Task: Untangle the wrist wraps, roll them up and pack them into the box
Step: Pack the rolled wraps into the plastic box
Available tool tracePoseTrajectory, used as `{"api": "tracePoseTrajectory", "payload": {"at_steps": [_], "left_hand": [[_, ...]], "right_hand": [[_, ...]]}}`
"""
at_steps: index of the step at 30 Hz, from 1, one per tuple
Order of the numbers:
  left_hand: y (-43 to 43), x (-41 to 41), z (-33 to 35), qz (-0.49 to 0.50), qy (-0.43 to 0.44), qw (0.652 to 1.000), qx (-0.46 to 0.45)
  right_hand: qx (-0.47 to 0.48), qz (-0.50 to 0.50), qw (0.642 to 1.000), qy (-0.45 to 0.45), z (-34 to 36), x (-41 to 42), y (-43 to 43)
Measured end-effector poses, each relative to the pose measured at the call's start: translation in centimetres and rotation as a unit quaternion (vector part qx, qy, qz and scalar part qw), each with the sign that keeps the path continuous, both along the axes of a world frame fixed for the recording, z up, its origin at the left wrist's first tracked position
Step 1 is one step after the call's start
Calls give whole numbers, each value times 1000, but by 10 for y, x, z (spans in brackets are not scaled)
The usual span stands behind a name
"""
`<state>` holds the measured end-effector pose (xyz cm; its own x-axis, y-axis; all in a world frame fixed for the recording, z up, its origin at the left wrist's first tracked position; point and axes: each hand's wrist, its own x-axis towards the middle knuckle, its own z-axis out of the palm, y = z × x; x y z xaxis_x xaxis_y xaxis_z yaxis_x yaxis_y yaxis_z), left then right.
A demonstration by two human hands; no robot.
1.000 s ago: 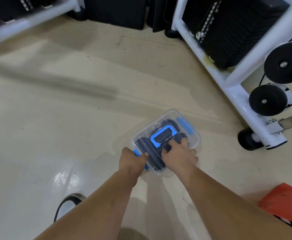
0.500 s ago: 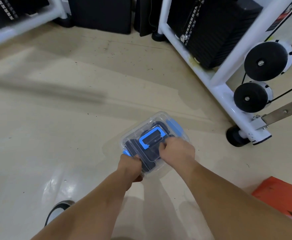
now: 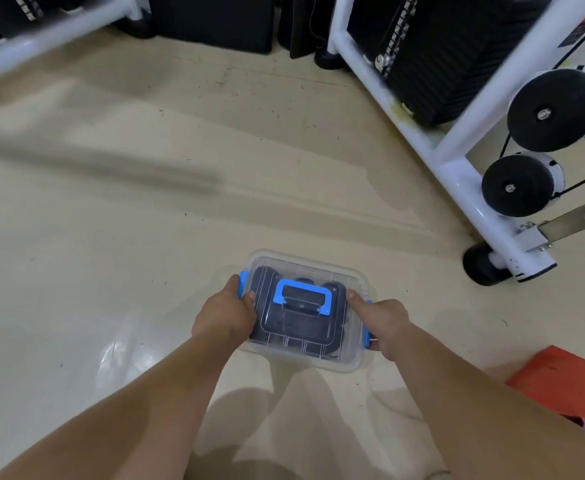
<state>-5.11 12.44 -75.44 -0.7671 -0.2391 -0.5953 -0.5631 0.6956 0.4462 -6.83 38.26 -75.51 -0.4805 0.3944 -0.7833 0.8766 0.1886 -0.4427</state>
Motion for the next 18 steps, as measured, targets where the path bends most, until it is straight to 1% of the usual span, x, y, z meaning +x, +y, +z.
{"api": "tracePoseTrajectory", "payload": {"at_steps": [2,5,8,10,12,15,18], "left_hand": [[4,-1,4,0,-10,1000,-21],[9,-2,8,-5,-34,999,-18],[11,-2,9,-5,-35,999,-19],[13,-6,9,6,-43,999,-15],[14,-12,10,11,-59,998,-14],[16,-27,19,-11,-71,997,-16],[20,-52,36,-42,1,999,-28]], "right_hand": [[5,27,1000,-14,4,3,-5],[29,55,998,-14,8,6,-7],[-41,20,998,-48,13,10,-6],[-93,16,993,-77,17,12,-2],[-120,9,989,-87,18,16,1],[-171,-53,981,-73,17,24,0],[-223,-140,965,-14,7,23,-14]]}}
